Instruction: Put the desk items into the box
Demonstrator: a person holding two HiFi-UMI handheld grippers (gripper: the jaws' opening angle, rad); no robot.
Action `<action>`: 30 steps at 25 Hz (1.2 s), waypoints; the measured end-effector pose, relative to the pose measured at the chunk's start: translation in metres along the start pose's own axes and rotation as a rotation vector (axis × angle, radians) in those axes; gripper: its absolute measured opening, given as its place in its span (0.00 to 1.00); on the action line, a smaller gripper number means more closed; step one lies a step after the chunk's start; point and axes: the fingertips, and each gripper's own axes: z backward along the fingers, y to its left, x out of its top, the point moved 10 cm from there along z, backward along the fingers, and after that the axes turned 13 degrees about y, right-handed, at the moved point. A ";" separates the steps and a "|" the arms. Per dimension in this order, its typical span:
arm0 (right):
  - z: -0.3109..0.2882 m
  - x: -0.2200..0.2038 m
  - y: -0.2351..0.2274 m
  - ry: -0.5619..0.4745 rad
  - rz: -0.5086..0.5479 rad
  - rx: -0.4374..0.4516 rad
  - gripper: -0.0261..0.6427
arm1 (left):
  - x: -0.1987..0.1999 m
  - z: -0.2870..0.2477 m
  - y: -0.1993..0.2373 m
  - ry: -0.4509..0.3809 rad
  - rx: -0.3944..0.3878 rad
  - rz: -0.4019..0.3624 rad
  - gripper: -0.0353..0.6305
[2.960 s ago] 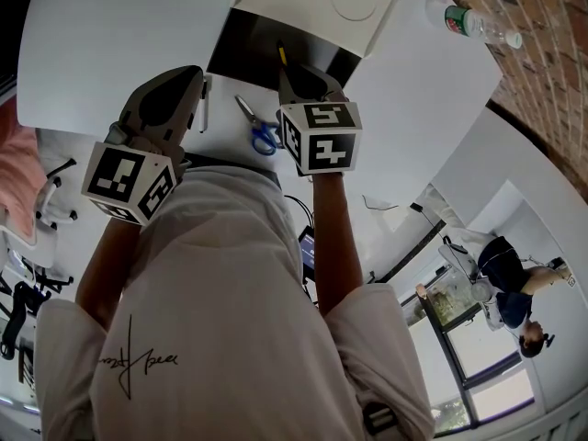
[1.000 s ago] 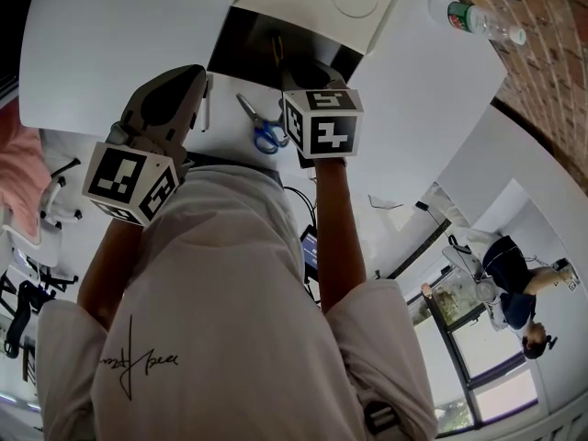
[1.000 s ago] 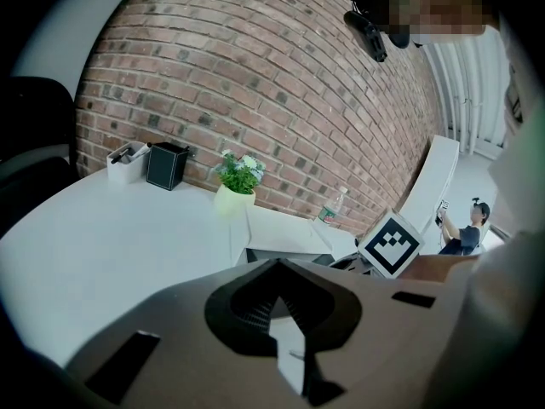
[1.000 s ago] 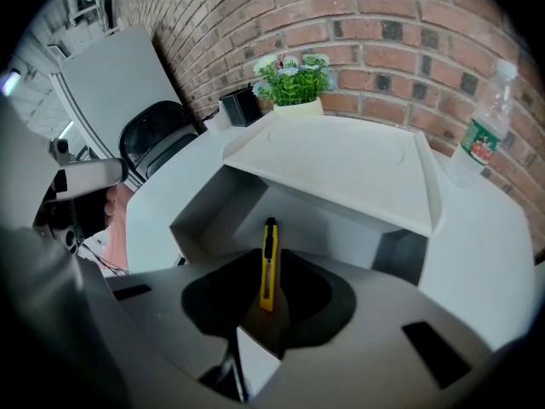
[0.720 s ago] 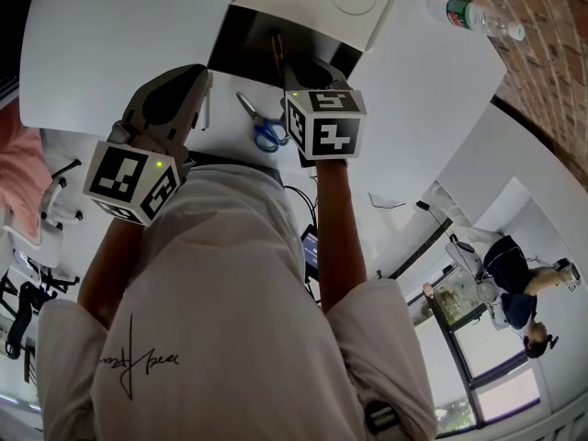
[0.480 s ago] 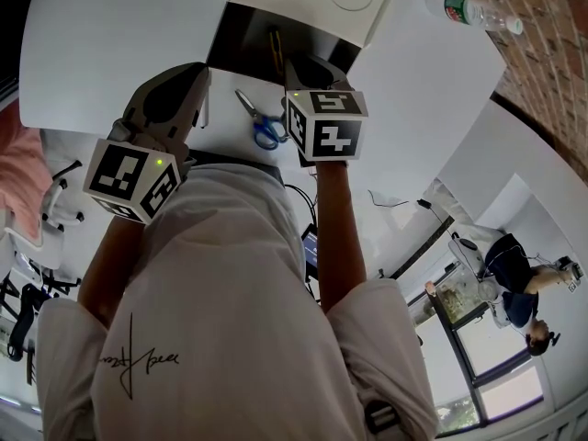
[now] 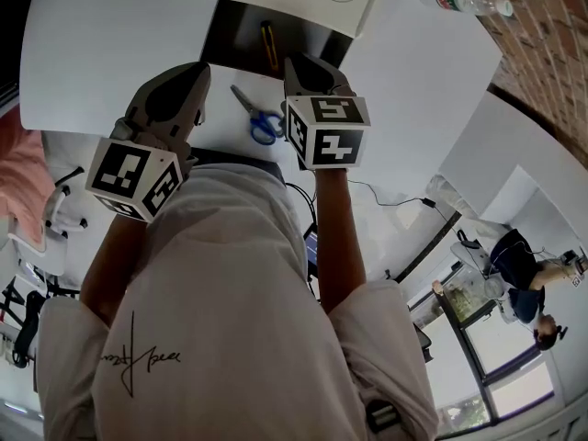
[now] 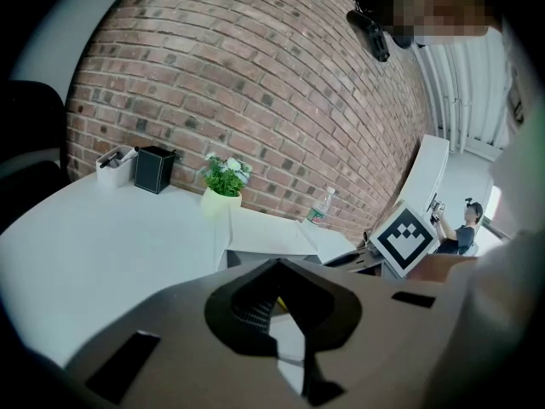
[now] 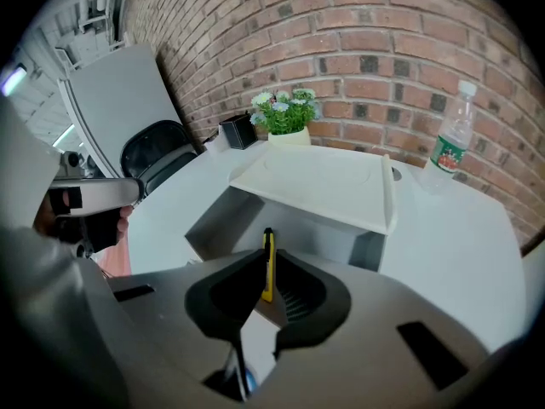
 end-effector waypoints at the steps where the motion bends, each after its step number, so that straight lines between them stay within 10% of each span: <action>1: 0.002 -0.002 0.000 -0.004 -0.002 0.002 0.12 | 0.000 0.000 -0.002 -0.001 -0.001 -0.002 0.06; 30: 0.087 -0.068 0.024 -0.233 0.070 0.087 0.08 | -0.028 0.034 -0.070 -0.046 0.022 -0.100 0.06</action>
